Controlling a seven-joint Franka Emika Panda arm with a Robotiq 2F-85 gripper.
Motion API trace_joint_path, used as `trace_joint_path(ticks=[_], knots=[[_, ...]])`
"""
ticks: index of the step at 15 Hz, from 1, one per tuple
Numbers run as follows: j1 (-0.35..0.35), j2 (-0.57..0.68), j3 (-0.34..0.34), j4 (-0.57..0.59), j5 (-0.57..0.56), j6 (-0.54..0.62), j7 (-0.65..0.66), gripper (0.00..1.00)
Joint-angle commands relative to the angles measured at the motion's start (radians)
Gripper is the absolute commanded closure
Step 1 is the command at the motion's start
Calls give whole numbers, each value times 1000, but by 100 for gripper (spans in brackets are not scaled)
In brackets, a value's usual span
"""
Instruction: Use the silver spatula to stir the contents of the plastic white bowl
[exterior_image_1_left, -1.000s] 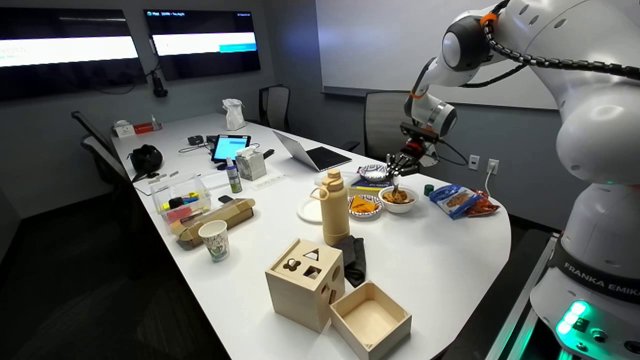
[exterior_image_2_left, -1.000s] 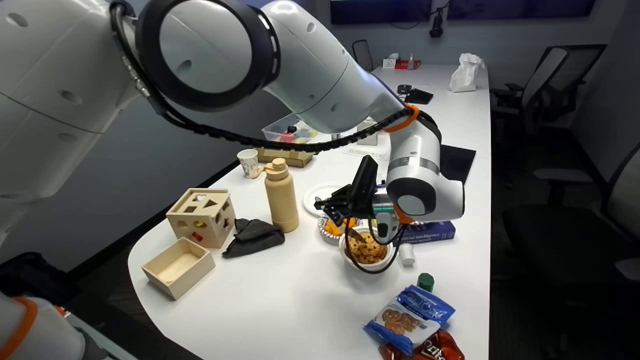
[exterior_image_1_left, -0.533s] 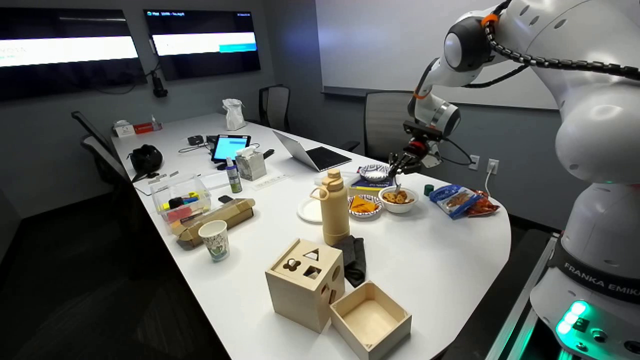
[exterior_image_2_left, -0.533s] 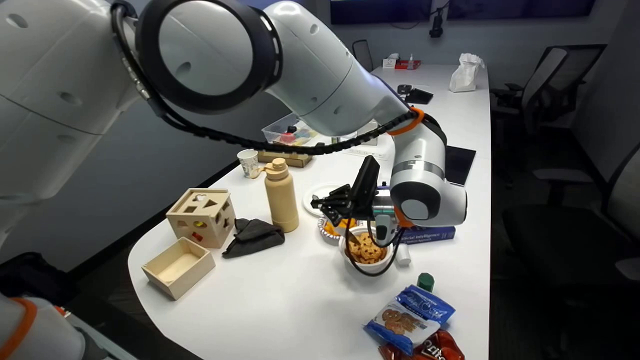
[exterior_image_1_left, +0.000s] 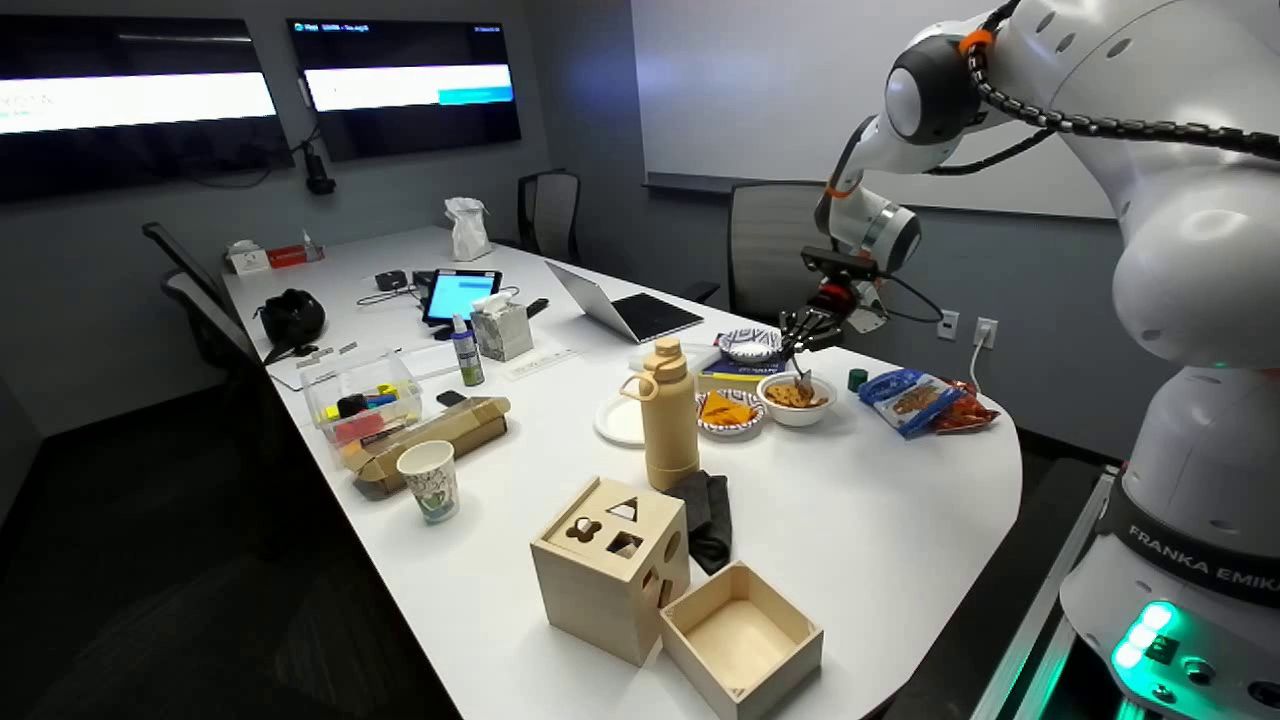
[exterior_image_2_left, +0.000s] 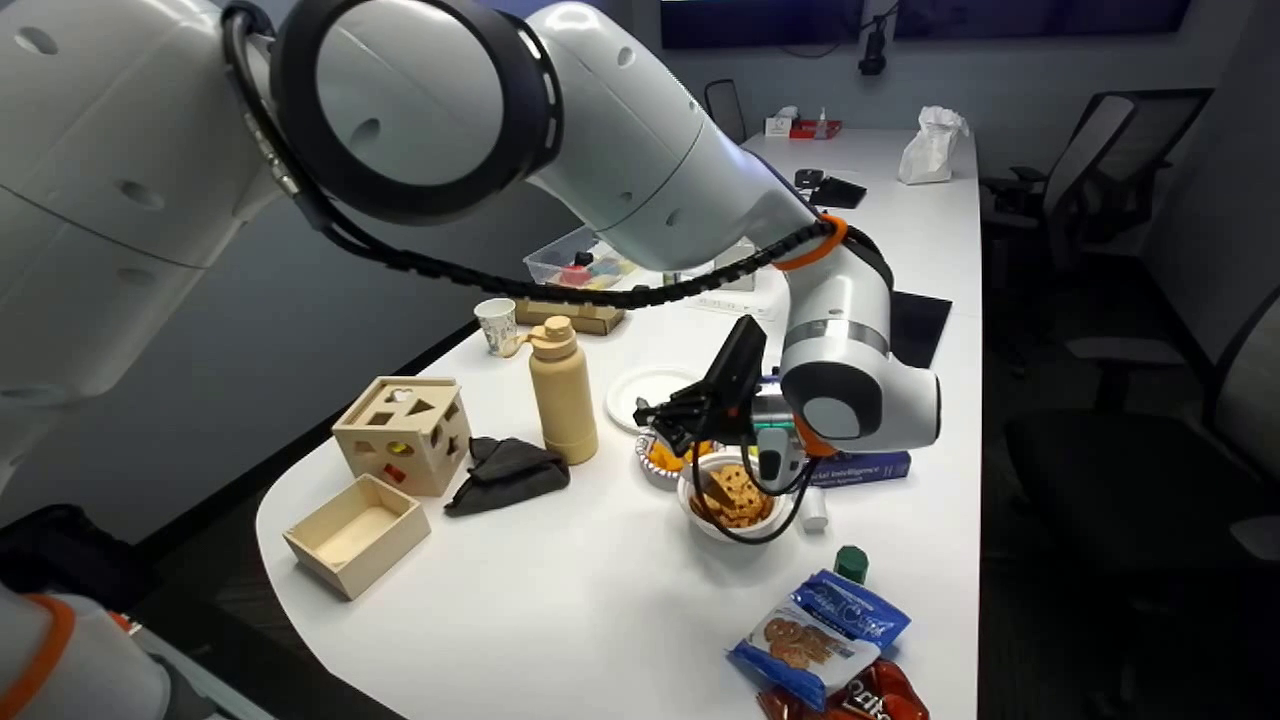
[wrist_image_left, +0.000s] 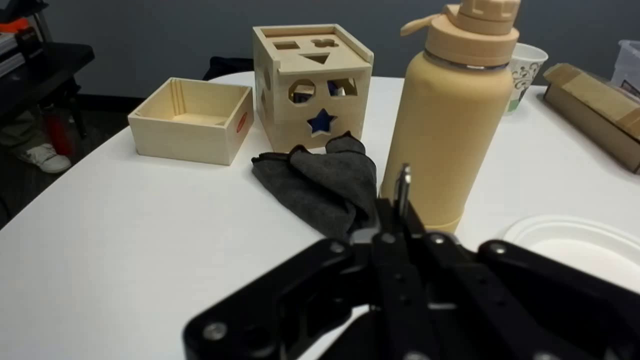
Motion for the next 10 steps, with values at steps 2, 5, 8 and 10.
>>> trace_joint_path(ticks=[2,5,8,10], knots=[[45,-28,-16,-9,-2,103,71,99],[62,-20,-4,6,-8,139,105,99],[82,-8,-3,23,-16,160,171,99],[93,-4,-4,33,-24,163,212,99]])
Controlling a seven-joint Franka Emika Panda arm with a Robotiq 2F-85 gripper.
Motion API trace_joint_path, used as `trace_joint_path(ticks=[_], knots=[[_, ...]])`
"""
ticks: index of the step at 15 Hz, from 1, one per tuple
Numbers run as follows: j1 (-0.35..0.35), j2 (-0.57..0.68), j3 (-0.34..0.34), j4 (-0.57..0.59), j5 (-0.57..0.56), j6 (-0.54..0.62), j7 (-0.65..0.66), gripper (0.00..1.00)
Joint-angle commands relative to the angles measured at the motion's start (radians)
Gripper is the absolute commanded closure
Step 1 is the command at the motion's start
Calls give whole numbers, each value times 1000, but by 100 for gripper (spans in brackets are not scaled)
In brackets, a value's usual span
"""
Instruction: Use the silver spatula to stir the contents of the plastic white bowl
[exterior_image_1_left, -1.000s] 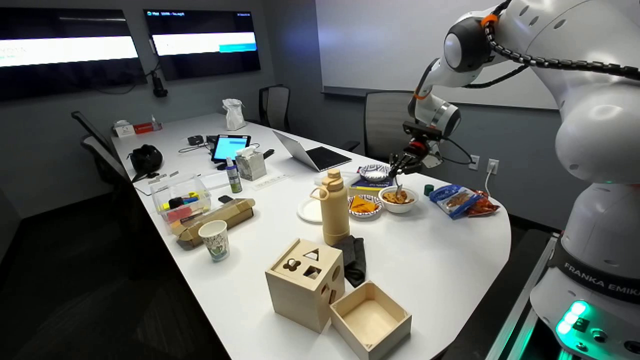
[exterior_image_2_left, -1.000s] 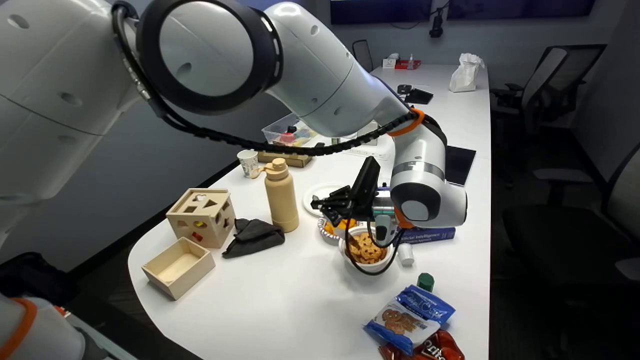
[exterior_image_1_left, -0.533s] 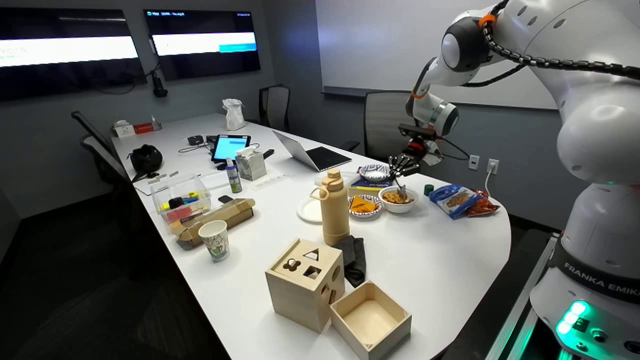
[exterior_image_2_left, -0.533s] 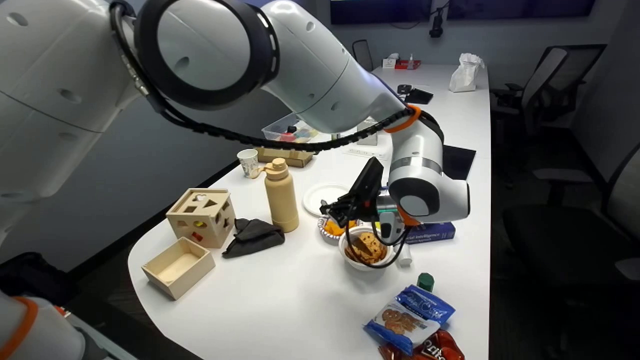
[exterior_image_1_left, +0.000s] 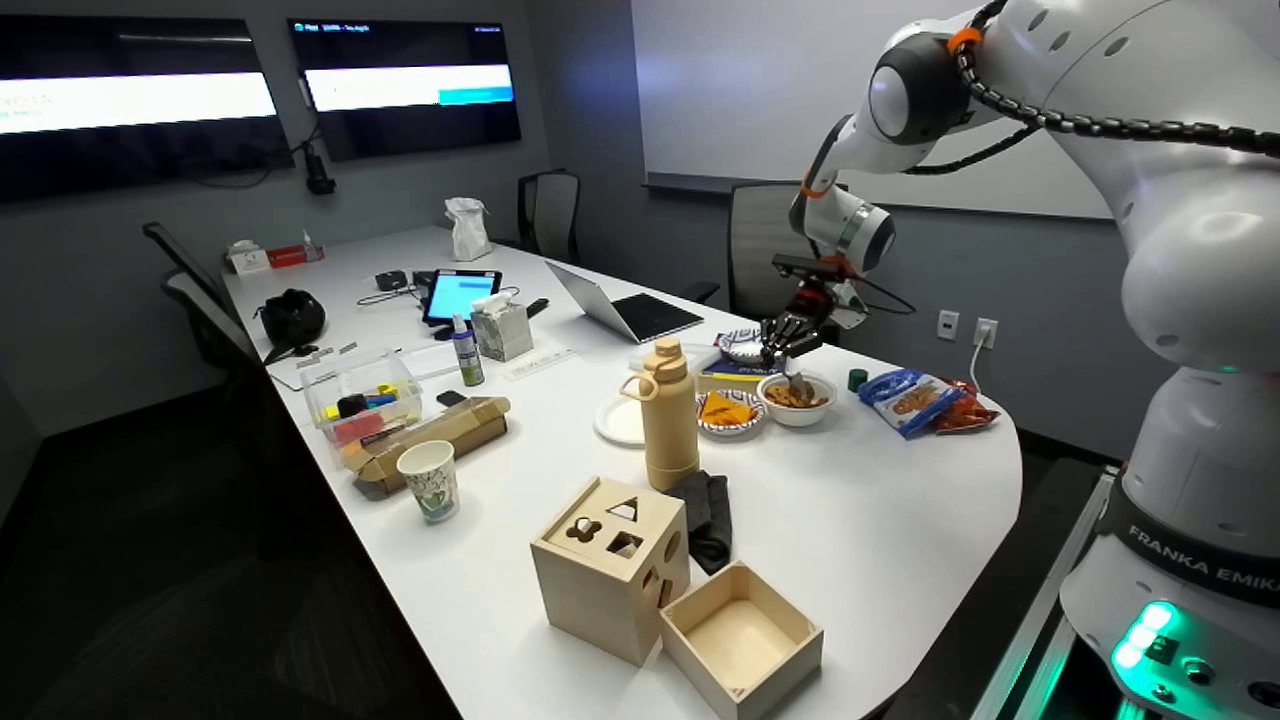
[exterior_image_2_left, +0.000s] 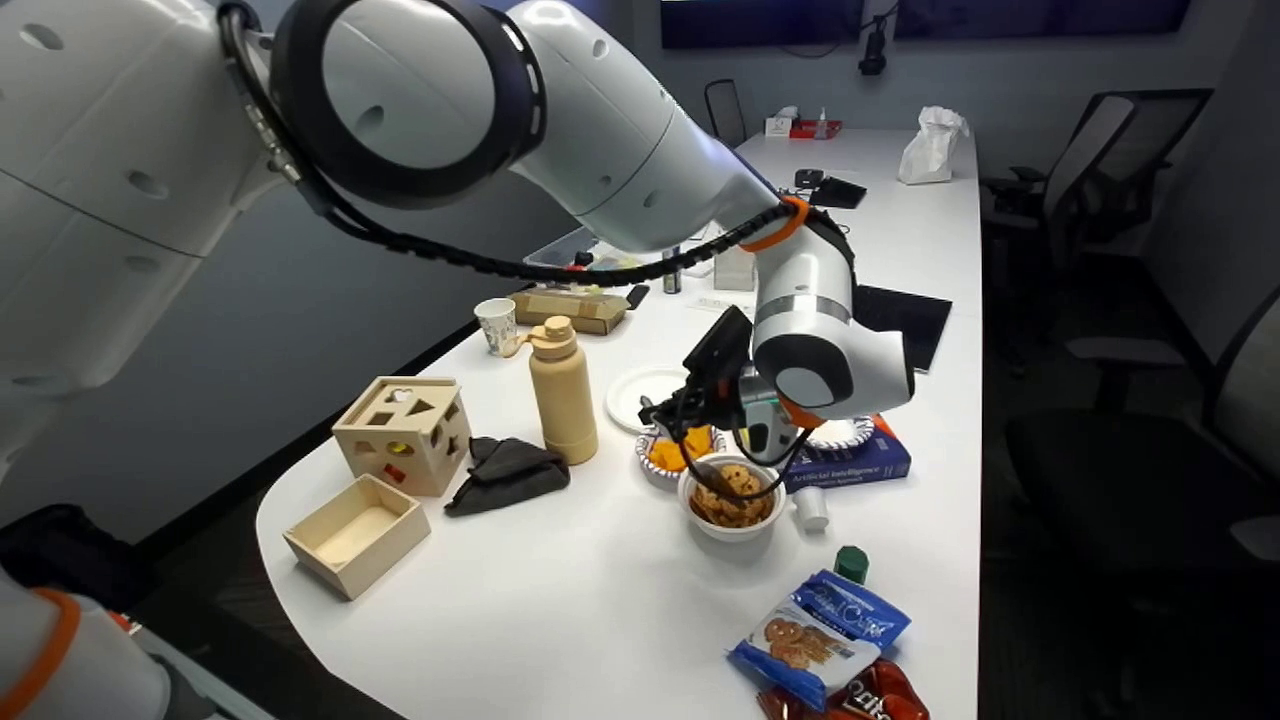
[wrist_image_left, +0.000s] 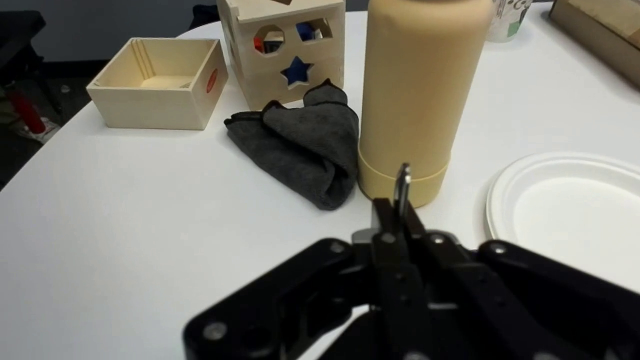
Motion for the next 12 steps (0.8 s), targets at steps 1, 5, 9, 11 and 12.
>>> trace_joint_path(ticks=[1,5,9,11,12], knots=[[23,5,-2,35,-28,14,98,99],[40,8,-3,57,-58,37,180,99],[40,17,3,88,-92,39,239,99],[42,26,9,101,-106,48,254,99],[43,29,10,106,-112,58,259,99]])
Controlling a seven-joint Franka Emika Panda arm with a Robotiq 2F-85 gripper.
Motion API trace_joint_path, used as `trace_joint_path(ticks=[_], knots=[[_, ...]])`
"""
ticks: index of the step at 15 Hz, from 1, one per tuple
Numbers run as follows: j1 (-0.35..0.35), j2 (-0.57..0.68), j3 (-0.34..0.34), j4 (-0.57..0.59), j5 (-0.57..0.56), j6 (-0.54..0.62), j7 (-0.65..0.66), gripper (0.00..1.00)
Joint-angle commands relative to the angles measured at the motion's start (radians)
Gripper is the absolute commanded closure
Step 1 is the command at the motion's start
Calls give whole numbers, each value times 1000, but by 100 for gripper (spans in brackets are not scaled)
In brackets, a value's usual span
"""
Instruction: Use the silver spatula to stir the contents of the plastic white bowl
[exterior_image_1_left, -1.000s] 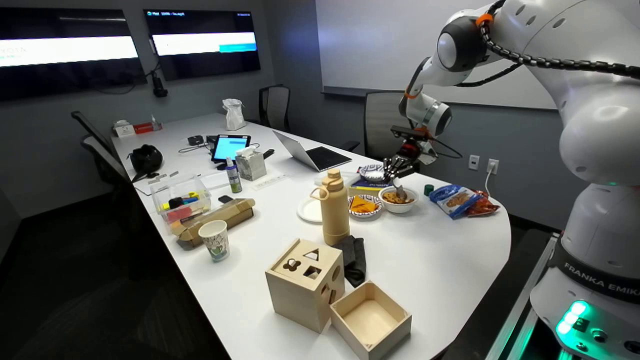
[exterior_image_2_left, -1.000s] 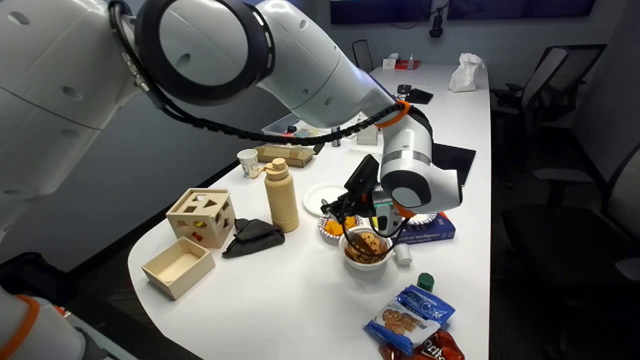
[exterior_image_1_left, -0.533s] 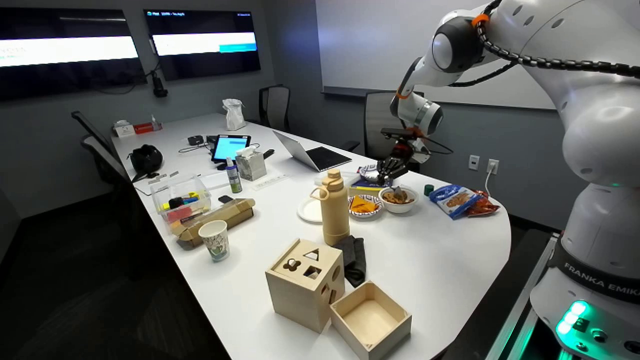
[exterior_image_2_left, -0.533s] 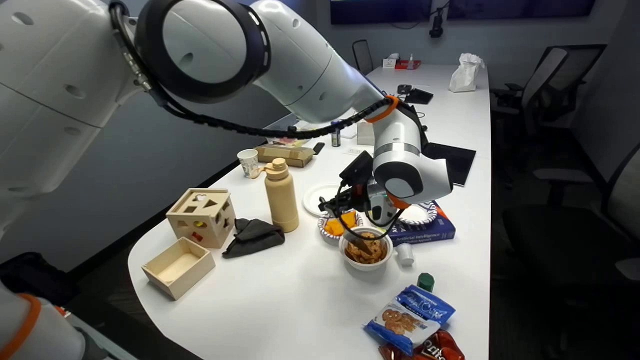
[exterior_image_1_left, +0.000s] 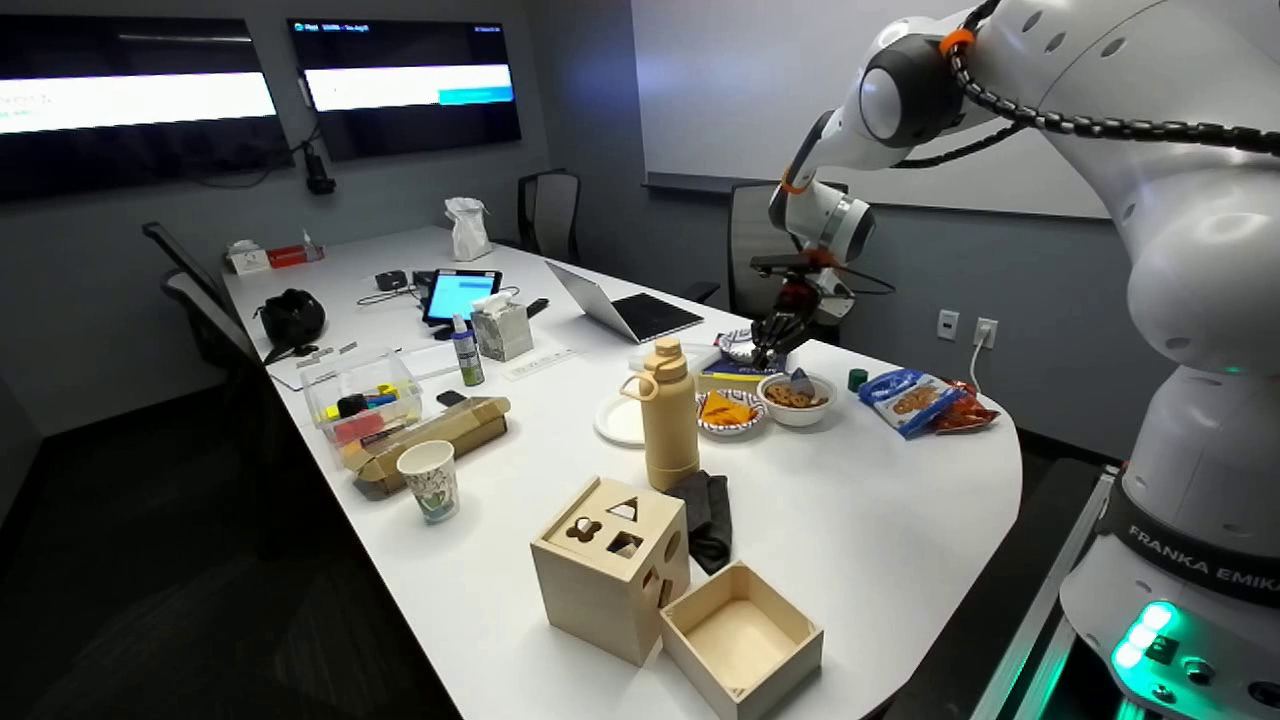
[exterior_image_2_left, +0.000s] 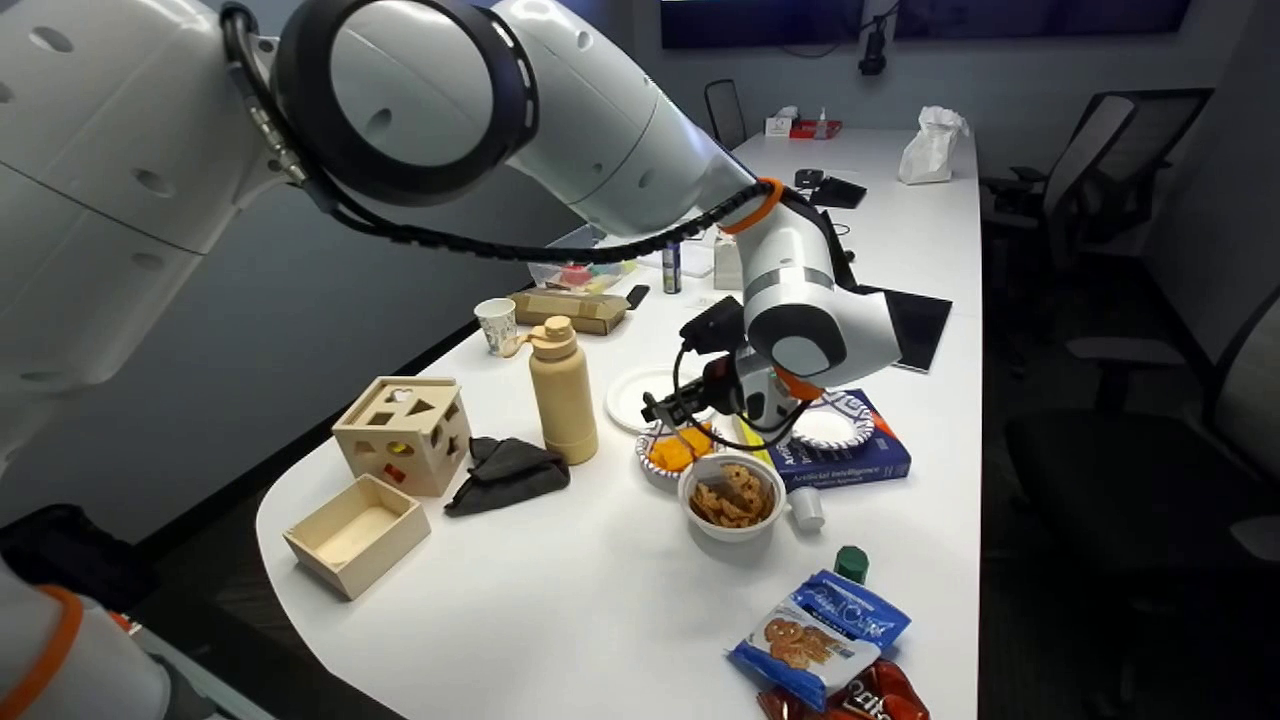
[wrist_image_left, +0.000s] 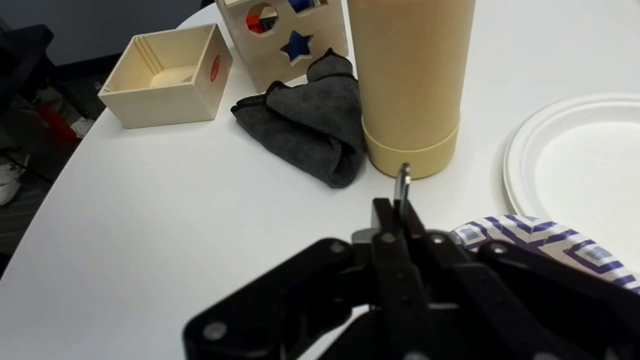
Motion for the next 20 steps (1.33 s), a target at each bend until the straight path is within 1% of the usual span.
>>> trace_joint_path(ticks=[1,4,9,10,11,12,14,16,17,20], knots=[[3,29,11,54,-36,22,48,99],[-12,48,30,73,-31,22,34,99],[-13,68,39,91,-23,32,39,99],[-14,70,39,93,-21,37,39,71],[-13,70,39,92,-21,46,39,71],[-13,70,41,90,-20,52,37,64],[-15,70,42,90,-20,62,36,48],[-16,68,45,87,-18,68,34,34],[-16,68,46,86,-18,69,33,26],[-17,68,49,86,-18,72,32,4]])
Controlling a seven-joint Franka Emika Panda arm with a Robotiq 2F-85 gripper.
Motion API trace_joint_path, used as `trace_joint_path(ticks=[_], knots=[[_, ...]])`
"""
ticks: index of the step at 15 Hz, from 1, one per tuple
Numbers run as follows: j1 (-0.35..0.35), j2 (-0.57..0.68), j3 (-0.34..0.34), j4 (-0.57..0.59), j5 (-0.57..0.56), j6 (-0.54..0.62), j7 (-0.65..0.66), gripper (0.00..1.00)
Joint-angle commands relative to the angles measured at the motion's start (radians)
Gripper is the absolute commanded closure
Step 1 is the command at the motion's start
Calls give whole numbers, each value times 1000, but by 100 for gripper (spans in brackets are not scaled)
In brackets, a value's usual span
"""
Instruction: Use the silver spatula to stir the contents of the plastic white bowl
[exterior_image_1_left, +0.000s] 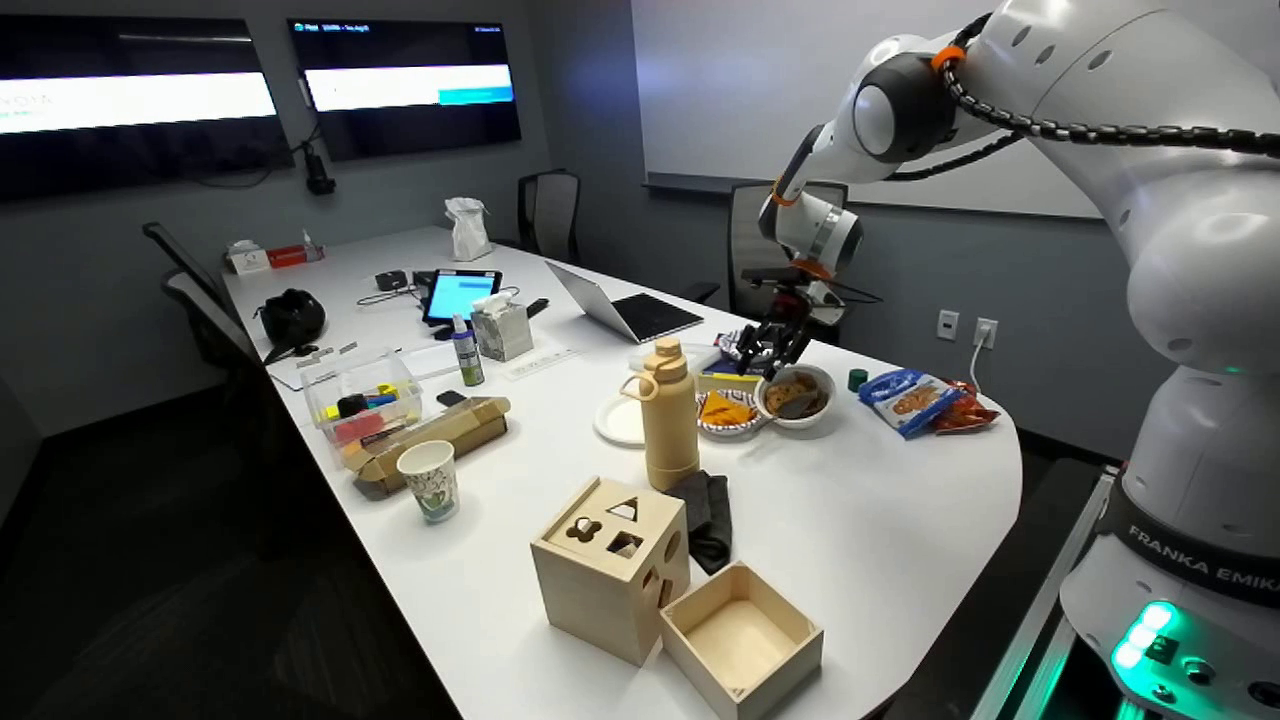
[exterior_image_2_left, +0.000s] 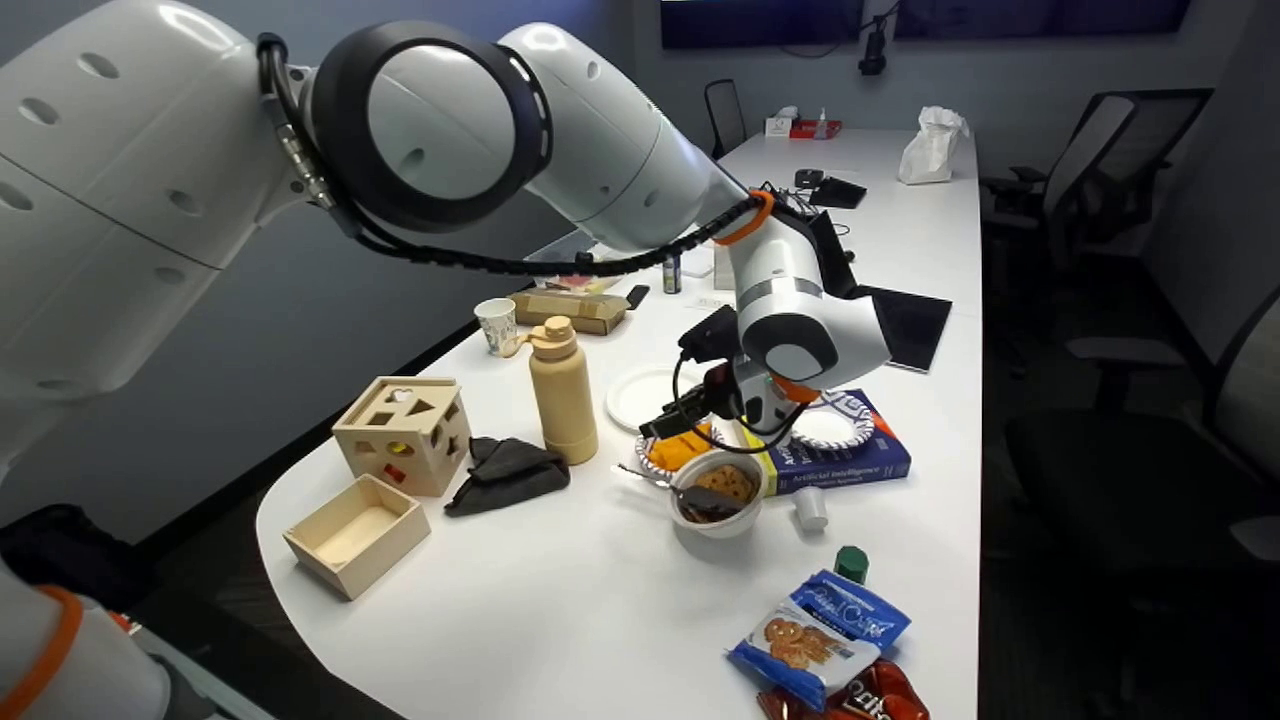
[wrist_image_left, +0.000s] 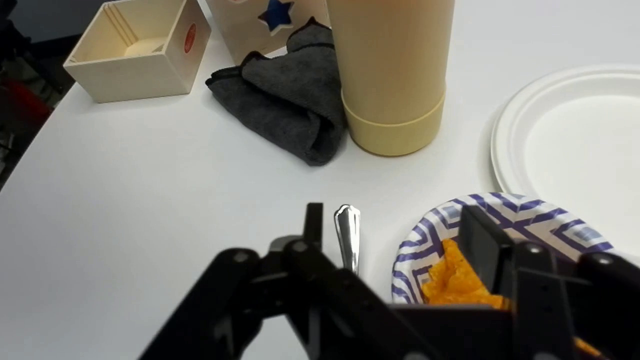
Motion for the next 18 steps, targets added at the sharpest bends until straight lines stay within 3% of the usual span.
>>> trace_joint_path(ticks=[1,7,11,14,18], knots=[[-14,17,17,34,-2,8,19,0],[-18,-21,24,-3,-2,7,-28,0],[30,-127,4,-119,-34,59,-102,0],[96,-251,-20,-261,-84,153,-133,0],[181,-409,-37,-423,-153,375,-99,0]])
